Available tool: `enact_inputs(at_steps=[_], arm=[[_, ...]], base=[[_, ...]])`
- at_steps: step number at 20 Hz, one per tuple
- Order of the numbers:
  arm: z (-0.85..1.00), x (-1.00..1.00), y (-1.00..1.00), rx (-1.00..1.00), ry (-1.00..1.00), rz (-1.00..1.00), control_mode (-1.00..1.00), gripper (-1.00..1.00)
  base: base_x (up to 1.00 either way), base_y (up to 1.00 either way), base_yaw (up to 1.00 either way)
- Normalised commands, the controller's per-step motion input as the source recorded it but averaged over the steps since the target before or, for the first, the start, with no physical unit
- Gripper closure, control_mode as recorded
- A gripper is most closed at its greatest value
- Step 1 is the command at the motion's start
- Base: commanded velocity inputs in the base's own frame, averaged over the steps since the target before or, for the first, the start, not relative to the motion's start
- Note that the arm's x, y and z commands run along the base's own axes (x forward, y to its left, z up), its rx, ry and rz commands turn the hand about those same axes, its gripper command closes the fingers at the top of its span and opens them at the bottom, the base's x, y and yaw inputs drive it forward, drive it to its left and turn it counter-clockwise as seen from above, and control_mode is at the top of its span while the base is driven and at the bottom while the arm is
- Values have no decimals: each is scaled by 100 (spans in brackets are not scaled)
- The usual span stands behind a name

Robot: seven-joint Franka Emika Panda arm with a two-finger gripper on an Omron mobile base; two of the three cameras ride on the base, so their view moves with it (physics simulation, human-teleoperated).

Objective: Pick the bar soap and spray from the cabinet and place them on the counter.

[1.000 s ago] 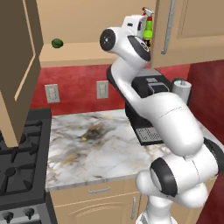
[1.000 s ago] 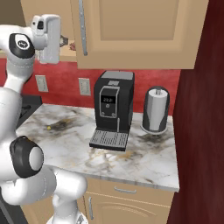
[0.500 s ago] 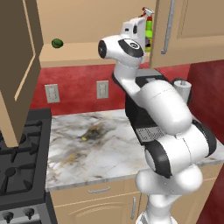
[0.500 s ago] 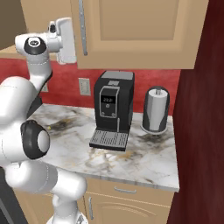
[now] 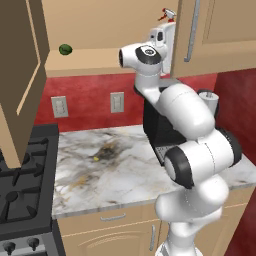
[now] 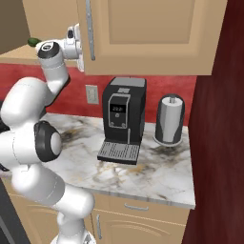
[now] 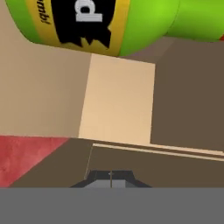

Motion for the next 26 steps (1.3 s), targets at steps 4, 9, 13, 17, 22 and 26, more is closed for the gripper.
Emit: enact_inputs(at_steps=[4, 9, 13, 17, 22, 26], arm=[[1, -22, -35, -2, -4, -32, -100, 100], [8, -28, -13, -6, -17, -30, -100, 100], [15, -24, 1, 0, -25, -31, -100, 100], [5, -12, 0, -2, -22, -34, -100, 100], [15, -17, -10, -3, -15, -33, -100, 100], [14, -34, -60, -1, -16, -15, -100, 100]], base=[[0, 0, 0], [0, 0, 0], [0, 0, 0], [0, 0, 0], [0, 0, 0], [0, 0, 0]])
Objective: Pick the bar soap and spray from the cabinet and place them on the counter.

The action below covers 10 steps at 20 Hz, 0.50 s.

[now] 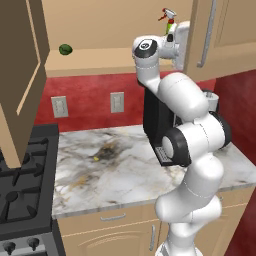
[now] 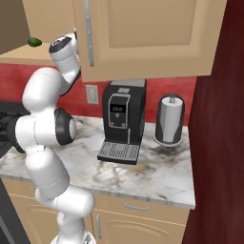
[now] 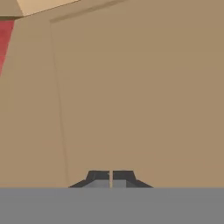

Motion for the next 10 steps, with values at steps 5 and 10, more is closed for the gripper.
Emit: enact_inputs(at_steps=[5, 10], arm=[[14, -45, -81, 1, -16, -2, -100, 100], [17, -49, -88, 4, -17, 5, -100, 100]], base=[[0, 0, 0], [0, 0, 0]])
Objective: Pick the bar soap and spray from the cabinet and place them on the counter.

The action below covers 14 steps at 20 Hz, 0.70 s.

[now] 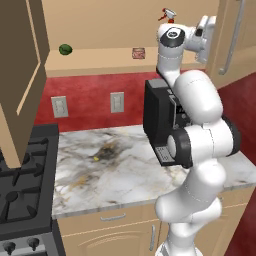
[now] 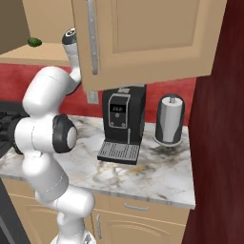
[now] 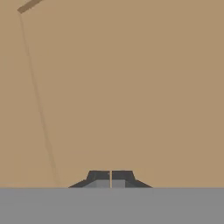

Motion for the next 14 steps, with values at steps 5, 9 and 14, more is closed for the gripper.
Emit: enact_inputs(at_steps=[5, 9, 14], arm=[[16, -49, -85, 5, -17, 12, -100, 100], [12, -50, -79, 6, -16, 16, -100, 100], [4, -44, -78, 3, -18, 19, -100, 100]], base=[[0, 0, 0], [0, 0, 0], [0, 0, 0]])
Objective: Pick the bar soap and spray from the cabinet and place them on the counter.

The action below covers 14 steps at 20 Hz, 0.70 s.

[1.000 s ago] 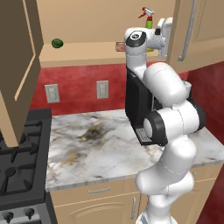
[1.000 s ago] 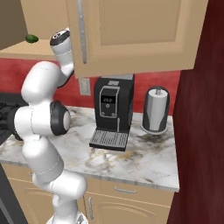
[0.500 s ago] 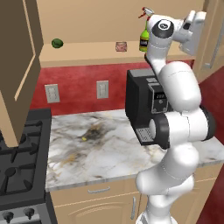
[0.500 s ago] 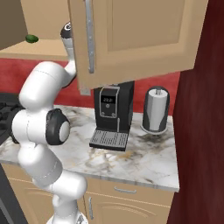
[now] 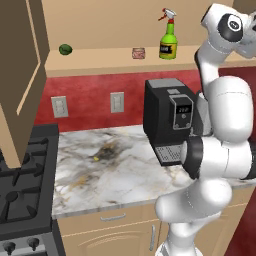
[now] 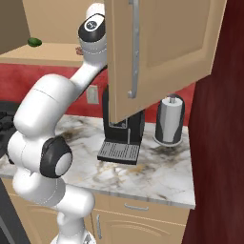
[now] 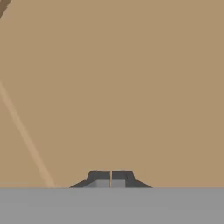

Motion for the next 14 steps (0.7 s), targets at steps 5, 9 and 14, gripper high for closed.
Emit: enact_inputs(at_steps=[5, 9, 14], arm=[[-6, -17, -71, 1, -18, 24, -100, 100], [-22, 0, -63, 0, -16, 27, -100, 100], [-40, 5, -51, 0, -13, 30, -100, 100]], base=[[0, 0, 0], [0, 0, 0], [0, 0, 0]])
